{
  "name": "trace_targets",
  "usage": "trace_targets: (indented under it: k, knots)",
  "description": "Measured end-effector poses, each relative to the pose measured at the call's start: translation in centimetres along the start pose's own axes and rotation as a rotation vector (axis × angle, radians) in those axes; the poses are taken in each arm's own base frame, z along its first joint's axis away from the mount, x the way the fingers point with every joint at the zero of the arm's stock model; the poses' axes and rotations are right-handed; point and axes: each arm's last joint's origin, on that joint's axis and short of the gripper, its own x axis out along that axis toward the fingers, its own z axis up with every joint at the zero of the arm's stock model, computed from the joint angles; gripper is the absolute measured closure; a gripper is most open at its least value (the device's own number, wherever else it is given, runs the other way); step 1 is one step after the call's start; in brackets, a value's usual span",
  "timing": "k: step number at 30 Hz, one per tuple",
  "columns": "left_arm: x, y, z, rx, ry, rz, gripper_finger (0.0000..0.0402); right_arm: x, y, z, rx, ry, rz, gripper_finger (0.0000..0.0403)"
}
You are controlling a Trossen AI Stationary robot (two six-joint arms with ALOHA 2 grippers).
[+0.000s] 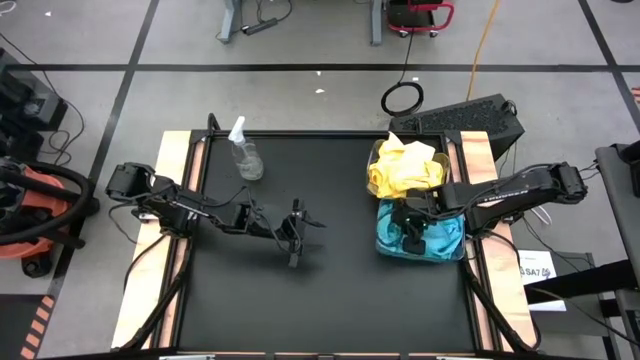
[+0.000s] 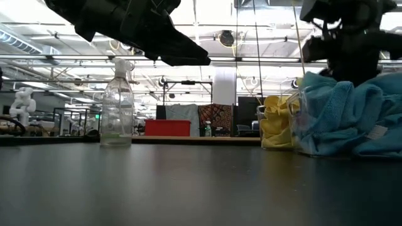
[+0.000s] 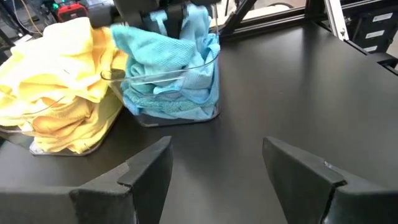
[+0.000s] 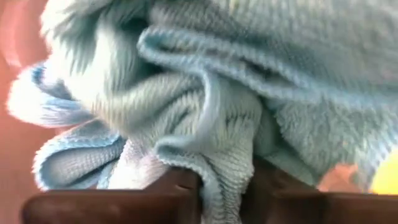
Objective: Sort microfiber towel by color & place in baskets
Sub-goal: Put the blue microfiber towel into the bottom transparent bin, then return to Home Position
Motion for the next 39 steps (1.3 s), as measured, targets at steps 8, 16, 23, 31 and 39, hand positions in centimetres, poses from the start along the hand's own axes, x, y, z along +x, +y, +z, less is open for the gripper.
trace_targets:
  k: [8,16,23,31,39]
  knots:
    - [0.0,0.0,0.0,0.000,0.003,-0.002,0.0147,-4.2,0.2,1.3,-0.002,0.021,-0.019,0.0254]
    - [0.0,0.0,0.0,0.001,0.004,-0.002,0.0147,-7.8,0.4,2.3,-0.003,-0.004,-0.011,0.0205]
    - [0.0,0.0,-0.1,0.002,0.009,-0.003,0.0147,-10.6,0.6,3.0,-0.002,-0.066,0.006,0.0204]
    - [0.0,0.0,0.0,0.010,0.004,-0.003,0.0147,-11.2,1.5,4.9,-0.092,-0.280,0.065,0.0206]
    - [0.0,-0.1,-0.2,0.010,0.015,-0.004,0.0147,-11.4,2.2,6.6,-0.154,-0.450,0.097,0.0206]
